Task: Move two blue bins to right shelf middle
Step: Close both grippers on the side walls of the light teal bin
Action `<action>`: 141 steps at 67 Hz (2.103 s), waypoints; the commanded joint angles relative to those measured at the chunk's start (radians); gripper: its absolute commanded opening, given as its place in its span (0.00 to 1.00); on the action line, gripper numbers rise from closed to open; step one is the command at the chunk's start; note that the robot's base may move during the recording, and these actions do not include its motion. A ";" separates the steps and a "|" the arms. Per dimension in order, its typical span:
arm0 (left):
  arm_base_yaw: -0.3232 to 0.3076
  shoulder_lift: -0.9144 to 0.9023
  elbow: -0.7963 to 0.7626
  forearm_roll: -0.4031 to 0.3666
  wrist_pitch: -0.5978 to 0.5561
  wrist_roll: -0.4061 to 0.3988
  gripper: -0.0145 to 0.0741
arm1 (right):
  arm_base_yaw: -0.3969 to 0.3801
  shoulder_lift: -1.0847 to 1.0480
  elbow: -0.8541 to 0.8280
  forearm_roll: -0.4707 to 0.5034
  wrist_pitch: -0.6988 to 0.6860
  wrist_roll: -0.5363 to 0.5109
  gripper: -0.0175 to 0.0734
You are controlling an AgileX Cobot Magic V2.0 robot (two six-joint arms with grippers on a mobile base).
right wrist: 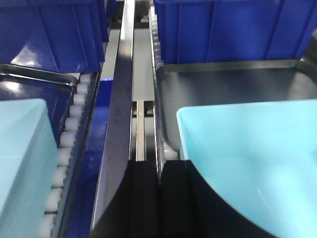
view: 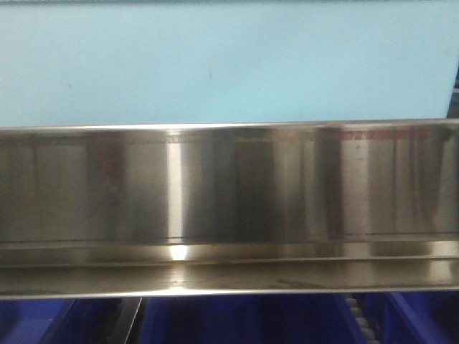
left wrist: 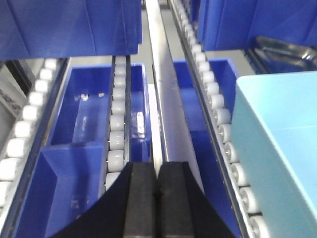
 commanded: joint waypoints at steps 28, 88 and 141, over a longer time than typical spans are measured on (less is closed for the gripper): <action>-0.004 0.209 -0.072 -0.060 0.026 -0.074 0.04 | 0.024 0.243 -0.062 0.089 0.070 -0.002 0.02; -0.427 0.441 -0.434 0.297 0.327 -0.554 0.19 | 0.461 0.523 -0.429 -0.201 0.435 0.378 0.29; -0.410 0.610 -0.432 0.233 0.441 -0.554 0.46 | 0.461 0.617 -0.369 -0.142 0.424 0.380 0.43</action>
